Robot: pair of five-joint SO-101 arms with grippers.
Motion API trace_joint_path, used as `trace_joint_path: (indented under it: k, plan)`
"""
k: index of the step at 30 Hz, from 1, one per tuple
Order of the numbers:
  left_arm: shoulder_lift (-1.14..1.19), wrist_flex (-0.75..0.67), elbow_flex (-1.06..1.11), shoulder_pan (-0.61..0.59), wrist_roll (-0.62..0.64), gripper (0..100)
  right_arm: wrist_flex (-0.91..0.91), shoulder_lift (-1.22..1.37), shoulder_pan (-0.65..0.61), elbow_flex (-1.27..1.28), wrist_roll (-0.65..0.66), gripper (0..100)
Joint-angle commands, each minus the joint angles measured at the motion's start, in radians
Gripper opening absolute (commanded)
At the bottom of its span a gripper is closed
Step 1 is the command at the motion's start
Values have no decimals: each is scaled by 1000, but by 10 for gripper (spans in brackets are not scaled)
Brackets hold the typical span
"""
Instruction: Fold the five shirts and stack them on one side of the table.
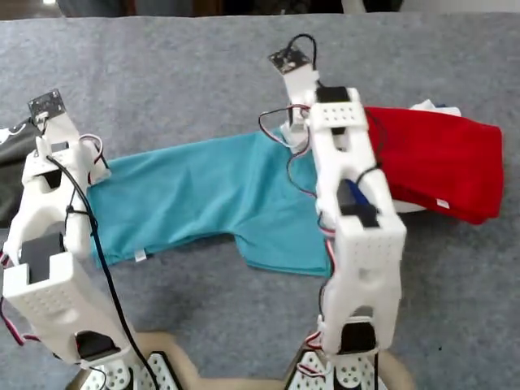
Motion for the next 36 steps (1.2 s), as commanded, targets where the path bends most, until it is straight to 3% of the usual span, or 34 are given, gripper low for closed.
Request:
trace_joint_path:
  k: [1, 7, 13, 18, 24, 29, 36]
  plan:
    - [3, -23, -31, -12, -15, 29, 2, 128, 60, -176, -9, 14]
    - [5, -83, -48, -36, -71, 28, 235, 200, 23, -381, -2, 14]
    - [-9, -95, -51, -76, -80, 28, 287, 223, 34, -493, -3, 14]
    - [-143, 3, -47, -27, -180, 28, 384, 219, 29, -576, 0, 14]
    - [-423, 130, -16, -7, -190, 28, 551, 223, 38, -788, 44, 14]
    - [-669, 256, 203, 97, -238, 29, 598, 223, 60, -874, -2, 14]
    - [-792, 213, 547, 120, -290, 32, 586, 228, 11, -811, 34, 14]
